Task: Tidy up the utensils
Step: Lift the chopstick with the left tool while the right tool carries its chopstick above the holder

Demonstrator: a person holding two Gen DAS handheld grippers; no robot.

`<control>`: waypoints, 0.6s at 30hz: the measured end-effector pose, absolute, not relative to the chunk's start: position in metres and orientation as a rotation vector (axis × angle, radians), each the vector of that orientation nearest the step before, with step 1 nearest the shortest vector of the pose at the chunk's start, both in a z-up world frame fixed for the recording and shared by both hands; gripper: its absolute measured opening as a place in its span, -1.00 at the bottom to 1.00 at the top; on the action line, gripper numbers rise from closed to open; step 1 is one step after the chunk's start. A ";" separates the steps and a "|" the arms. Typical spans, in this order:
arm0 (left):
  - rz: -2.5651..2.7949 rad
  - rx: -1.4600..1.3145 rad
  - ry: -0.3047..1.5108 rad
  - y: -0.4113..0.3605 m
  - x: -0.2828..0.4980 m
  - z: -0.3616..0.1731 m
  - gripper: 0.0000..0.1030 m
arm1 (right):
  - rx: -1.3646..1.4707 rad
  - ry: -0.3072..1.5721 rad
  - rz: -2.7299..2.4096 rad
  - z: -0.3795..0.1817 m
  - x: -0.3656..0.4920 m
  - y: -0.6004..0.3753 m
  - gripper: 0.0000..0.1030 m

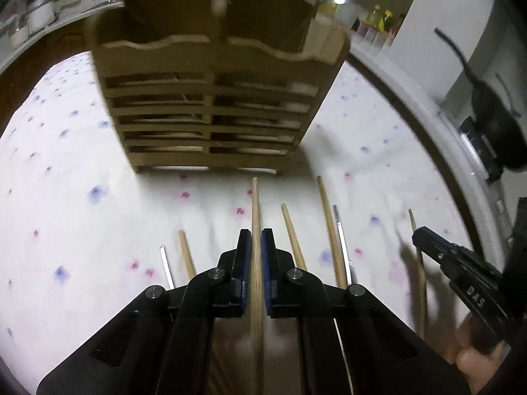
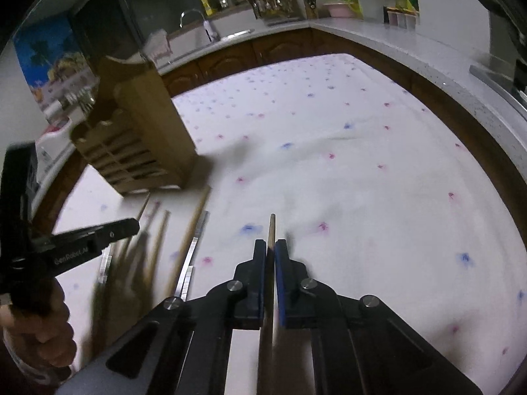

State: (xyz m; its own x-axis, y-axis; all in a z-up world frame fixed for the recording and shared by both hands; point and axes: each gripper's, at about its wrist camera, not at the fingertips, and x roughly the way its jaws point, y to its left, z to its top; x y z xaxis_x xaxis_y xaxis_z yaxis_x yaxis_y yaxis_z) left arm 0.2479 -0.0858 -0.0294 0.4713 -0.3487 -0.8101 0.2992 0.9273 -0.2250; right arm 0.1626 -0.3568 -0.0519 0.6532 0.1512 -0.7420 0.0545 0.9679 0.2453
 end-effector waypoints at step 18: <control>-0.417 -0.177 0.790 -0.053 0.205 0.053 -0.89 | 0.306 0.649 0.152 0.034 0.128 -0.345 -0.90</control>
State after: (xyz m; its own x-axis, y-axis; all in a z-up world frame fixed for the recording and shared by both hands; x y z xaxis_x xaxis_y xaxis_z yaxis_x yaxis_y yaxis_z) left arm 0.2050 -0.0529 0.0530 0.6276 -0.4268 -0.6511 0.2964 0.9044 -0.3070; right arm 0.1281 -0.3452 0.0340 0.7879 0.2335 -0.5698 -0.0441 0.9443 0.3261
